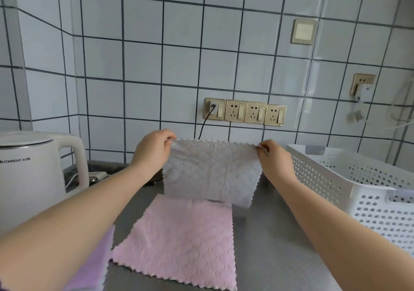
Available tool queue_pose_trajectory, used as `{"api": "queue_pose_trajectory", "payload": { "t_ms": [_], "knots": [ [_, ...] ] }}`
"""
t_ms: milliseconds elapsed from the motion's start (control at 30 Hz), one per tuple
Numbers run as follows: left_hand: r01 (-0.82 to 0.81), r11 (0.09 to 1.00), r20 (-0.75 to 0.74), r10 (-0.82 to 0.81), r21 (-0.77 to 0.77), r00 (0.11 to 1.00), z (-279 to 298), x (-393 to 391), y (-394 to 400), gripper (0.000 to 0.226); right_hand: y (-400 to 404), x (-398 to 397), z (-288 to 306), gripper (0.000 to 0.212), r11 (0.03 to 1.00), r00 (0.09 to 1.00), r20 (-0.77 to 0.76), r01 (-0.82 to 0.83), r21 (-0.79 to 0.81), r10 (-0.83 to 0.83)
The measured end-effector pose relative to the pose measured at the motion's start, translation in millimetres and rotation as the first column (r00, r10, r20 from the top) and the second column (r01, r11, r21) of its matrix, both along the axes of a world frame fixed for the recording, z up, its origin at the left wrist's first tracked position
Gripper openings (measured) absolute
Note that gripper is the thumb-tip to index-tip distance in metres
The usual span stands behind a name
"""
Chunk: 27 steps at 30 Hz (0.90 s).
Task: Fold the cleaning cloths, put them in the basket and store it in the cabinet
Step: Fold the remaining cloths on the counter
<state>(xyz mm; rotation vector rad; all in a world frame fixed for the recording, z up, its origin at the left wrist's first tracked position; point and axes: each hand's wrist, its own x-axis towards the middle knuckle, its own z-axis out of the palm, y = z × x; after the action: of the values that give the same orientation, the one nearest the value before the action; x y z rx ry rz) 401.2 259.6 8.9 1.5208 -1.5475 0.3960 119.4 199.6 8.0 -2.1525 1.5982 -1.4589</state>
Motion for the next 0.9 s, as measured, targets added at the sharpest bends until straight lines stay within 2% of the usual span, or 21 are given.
{"api": "queue_pose_trajectory", "payload": {
  "t_ms": [200,333,500,667,800,900],
  "knots": [
    [0.053,0.997,-0.018,-0.054,-0.061,0.998,25,-12,60,0.021,60,-19,27,0.020,0.992,0.998,0.008,-0.059,-0.114,0.060],
    [0.094,0.994,0.040,-0.096,0.059,0.995,11,-20,124,0.020,118,-44,3,0.014,0.990,0.995,-0.081,-0.072,-0.123,0.062],
    [0.095,0.922,0.094,-0.141,0.376,0.986,-42,-23,181,0.016,179,-66,-64,0.008,0.990,0.962,-0.245,-0.102,0.097,0.123],
    [0.173,0.818,0.088,-0.262,0.548,0.961,-81,-20,207,0.015,209,-78,-96,0.023,0.965,0.946,-0.241,-0.170,0.198,0.216],
    [0.195,0.652,0.041,-0.329,0.733,0.944,-100,-14,211,0.021,207,-83,-114,0.020,0.894,0.895,-0.296,-0.199,0.402,0.333],
    [0.166,0.632,0.054,-0.313,0.757,0.948,-107,-14,198,0.017,190,-84,-126,0.015,0.839,0.860,-0.362,-0.129,0.529,0.360]
  ]
}}
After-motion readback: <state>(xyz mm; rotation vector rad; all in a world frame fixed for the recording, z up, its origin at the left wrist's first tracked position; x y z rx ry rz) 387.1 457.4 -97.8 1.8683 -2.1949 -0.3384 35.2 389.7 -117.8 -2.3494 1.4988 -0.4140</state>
